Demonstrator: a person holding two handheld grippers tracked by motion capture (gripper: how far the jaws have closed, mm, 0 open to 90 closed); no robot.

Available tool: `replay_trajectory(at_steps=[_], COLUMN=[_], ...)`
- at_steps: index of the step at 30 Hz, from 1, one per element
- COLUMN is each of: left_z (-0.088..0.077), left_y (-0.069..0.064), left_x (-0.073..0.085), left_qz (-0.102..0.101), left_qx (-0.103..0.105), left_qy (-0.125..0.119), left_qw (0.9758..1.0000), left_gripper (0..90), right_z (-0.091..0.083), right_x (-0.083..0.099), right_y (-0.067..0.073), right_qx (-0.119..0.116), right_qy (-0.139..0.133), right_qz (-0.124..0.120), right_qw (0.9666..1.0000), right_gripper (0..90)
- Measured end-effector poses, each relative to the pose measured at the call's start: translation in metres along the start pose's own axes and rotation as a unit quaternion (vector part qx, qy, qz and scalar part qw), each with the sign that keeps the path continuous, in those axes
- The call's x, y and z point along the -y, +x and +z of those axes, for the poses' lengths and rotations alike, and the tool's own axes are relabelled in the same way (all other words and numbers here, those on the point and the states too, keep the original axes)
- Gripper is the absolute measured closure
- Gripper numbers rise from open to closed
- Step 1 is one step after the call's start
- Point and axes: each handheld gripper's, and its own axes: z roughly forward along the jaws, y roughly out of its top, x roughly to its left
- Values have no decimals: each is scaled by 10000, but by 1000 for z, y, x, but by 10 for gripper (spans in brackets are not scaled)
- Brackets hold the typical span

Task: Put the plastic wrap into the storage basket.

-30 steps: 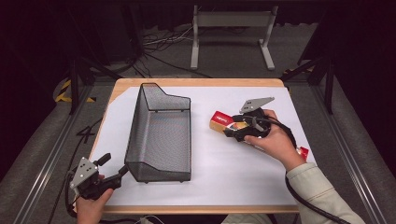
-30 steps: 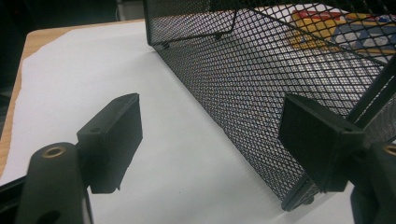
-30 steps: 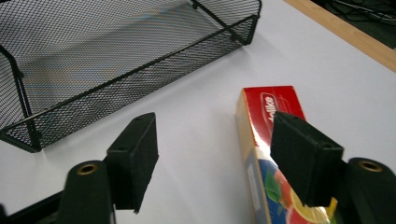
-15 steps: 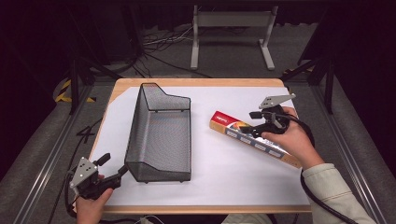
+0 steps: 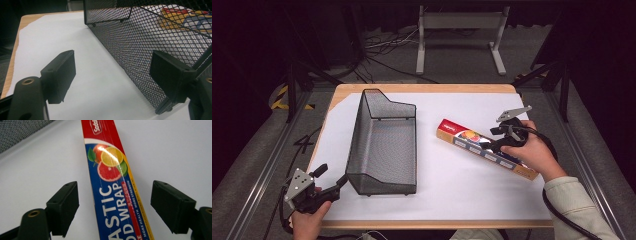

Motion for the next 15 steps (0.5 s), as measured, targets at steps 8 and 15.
replay_trajectory(at_steps=[8,15], left_z=[0,1], left_y=[1,0], left_x=[0,0], left_qz=[-38,-51], left_qx=[-24,2], left_qy=[-13,4], left_qw=[10000,10000], left_gripper=[217,217], right_z=[16,29], right_x=[9,11], right_y=[-4,-3], right_qx=[91,82], right_qy=[453,686], right_qz=[-85,-247], right_qw=[9989,9973], right_gripper=[216,205])
